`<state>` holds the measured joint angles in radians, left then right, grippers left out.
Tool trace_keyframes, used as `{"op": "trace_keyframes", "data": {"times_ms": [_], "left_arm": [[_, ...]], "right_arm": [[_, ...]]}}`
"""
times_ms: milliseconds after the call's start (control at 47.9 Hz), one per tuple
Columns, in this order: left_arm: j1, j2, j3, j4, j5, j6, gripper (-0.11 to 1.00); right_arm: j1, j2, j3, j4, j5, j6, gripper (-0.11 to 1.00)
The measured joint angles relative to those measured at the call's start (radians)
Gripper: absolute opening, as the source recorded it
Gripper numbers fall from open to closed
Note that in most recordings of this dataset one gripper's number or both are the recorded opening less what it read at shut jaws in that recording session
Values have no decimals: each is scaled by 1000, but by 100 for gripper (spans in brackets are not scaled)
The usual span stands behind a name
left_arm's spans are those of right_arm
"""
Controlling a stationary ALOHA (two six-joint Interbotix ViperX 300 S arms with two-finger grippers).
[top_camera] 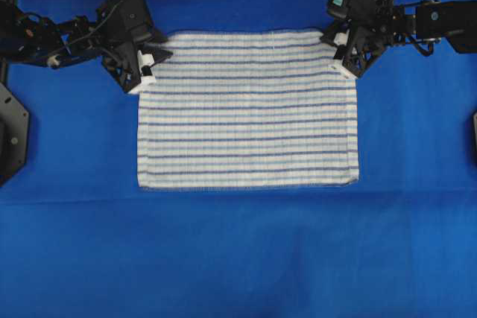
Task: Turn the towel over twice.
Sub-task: 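Move both grippers to the towel's far corners and pinch them again, then lift the far corners with both grippers and pull them toward the far edge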
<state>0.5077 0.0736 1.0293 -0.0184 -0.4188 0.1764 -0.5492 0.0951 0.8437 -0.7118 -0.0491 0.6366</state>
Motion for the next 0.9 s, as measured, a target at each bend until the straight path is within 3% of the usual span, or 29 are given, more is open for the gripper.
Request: {"op": "trace_keyframes", "data": {"times_ms": [104,501,897], "left_arm": [[-2,0,-2,2,12,2,1],[43,-52,-17,2,18,12,1],[135,-166,-64,2,18,25,1]], "right_arm": [[0,-2,3,0,2,5,2],[-6,-46,14,3,51,11,2],[-100,-135,-52,-34,117,-6,2]]}}
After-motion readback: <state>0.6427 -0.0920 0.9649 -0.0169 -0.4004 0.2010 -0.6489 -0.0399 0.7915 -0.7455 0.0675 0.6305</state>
